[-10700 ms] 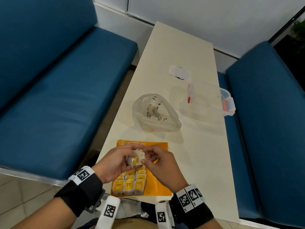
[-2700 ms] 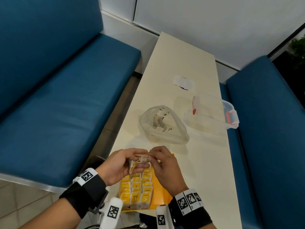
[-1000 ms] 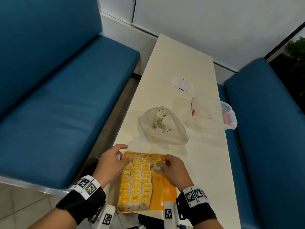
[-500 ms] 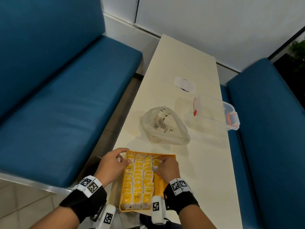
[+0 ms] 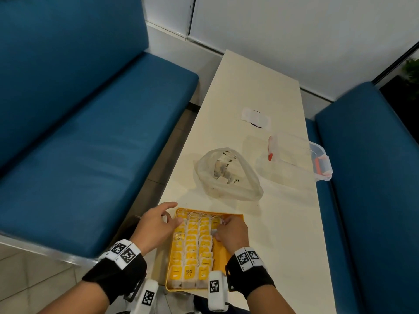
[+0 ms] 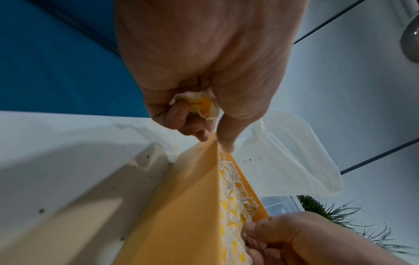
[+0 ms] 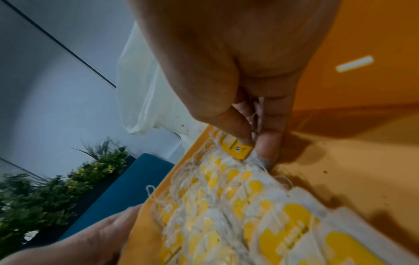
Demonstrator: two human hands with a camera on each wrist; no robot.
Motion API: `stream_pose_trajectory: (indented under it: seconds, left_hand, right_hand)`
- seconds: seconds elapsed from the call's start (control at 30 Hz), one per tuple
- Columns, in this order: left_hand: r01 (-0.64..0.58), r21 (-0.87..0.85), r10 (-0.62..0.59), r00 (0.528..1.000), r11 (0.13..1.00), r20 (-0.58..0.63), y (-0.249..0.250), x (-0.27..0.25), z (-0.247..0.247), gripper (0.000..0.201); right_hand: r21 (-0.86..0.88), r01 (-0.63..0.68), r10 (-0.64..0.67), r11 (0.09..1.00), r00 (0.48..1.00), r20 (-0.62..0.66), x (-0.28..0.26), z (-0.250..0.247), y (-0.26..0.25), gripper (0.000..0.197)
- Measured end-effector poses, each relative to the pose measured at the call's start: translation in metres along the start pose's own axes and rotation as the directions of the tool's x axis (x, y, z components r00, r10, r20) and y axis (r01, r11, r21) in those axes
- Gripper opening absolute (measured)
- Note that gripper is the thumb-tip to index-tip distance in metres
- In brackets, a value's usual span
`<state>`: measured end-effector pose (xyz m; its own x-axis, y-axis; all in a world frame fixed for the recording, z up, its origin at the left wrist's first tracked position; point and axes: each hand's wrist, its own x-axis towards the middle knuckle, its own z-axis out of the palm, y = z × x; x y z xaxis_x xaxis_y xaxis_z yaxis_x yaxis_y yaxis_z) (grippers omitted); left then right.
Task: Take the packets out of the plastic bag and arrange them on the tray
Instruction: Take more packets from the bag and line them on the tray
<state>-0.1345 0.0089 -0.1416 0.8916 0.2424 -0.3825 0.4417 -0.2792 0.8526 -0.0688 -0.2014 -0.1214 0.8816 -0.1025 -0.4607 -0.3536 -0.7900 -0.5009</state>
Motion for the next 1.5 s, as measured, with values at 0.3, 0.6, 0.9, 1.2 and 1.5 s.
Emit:
stream_pose_trajectory:
  seconds: [0.3,0.6,0.9,1.2,1.5]
  left_hand:
    - [0.27,-0.617,-0.127,0.956,0.74,0.266,0.037,0.001,-0.003,0.038]
    - [0.379,-0.552,-0.136,0.892,0.743,0.43,0.059,-0.008,0.011,0.052]
    - [-0.007,-0.461,0.192,0.914,0.887,0.356,0.051,-0.015,0.001,0.038]
    - [-0.355,-0.092,0.366,0.913,0.93,0.181,0.046,-0.016,0.016,0.009]
    - [-0.12,0.179,0.138,0.986,0.976,-0.092,0.006,-0.001,-0.001,0.037]
  right_hand:
    - [0.09,0.537,-0.542,0.839,0.839,0.047,-0.044,-0.024,-0.02,0.023]
    - [-0.124,0.815,-0.797,0.566,0.579,0.173,-0.053,-0.013,-0.023,0.033]
    - [0.264,0.61,-0.621,0.747,0.782,-0.049,-0.047,-0.034,-0.025,0.015]
    - [0.524,0.354,-0.442,0.774,0.896,0.047,-0.046,-0.043,-0.026,0.005]
    - [0.142,0.215,-0.236,0.966,0.959,0.158,-0.012,-0.042,0.014,0.017]
